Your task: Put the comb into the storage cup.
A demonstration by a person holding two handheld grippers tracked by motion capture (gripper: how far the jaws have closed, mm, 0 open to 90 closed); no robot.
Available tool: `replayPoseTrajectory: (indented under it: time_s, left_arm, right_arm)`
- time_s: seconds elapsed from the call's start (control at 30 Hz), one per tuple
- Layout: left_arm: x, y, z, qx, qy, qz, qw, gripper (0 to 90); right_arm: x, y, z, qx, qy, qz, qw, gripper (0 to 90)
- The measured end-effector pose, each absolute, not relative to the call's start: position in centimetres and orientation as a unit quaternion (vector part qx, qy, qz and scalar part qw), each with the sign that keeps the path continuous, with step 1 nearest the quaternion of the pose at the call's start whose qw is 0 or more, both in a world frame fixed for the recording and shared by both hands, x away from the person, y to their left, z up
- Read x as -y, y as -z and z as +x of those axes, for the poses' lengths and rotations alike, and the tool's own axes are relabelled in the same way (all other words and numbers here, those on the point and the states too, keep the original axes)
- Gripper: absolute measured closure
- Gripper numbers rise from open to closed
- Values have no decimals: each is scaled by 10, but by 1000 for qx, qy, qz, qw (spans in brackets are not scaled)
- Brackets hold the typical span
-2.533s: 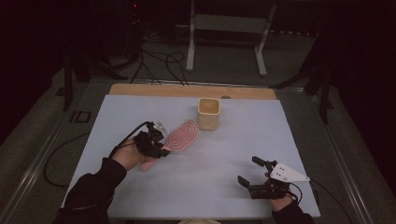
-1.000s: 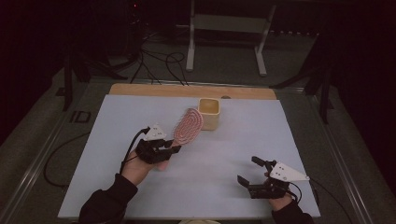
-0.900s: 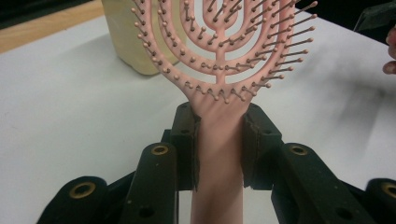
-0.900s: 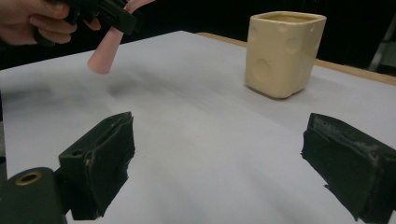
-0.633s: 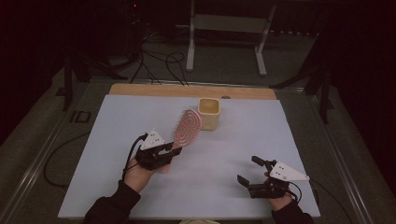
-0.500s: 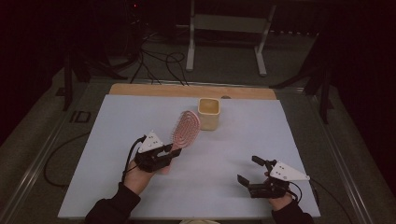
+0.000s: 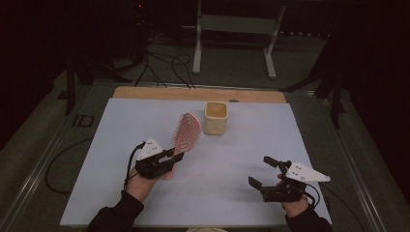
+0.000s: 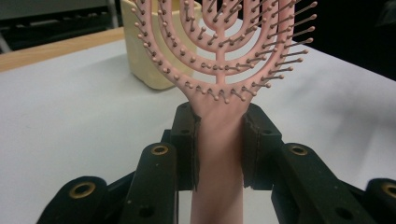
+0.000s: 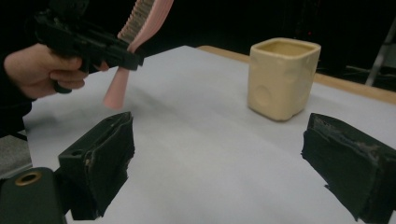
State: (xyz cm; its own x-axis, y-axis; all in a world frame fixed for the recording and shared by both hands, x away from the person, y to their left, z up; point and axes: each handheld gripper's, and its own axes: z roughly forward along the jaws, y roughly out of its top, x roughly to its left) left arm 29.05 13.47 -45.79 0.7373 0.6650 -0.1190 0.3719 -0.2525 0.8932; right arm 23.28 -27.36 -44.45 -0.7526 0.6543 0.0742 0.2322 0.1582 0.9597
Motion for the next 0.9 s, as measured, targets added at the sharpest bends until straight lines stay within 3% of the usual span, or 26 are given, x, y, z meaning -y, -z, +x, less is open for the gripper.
replayPoseTrajectory:
  time_s: [0.3,0.47,0.9]
  left_arm:
    - [-134,458,290,-335,-140,777,514,710]
    - [-135,458,290,-333,-132,775,520,710]
    - [-133,462,291,-333,-131,779,516,709]
  right_arm:
    - [271,410,237,-739,-573,306,180,89]
    - [264,391,248,-734,-580,316,154,81]
    - [222,371,274,-759,-566,282,156,81]
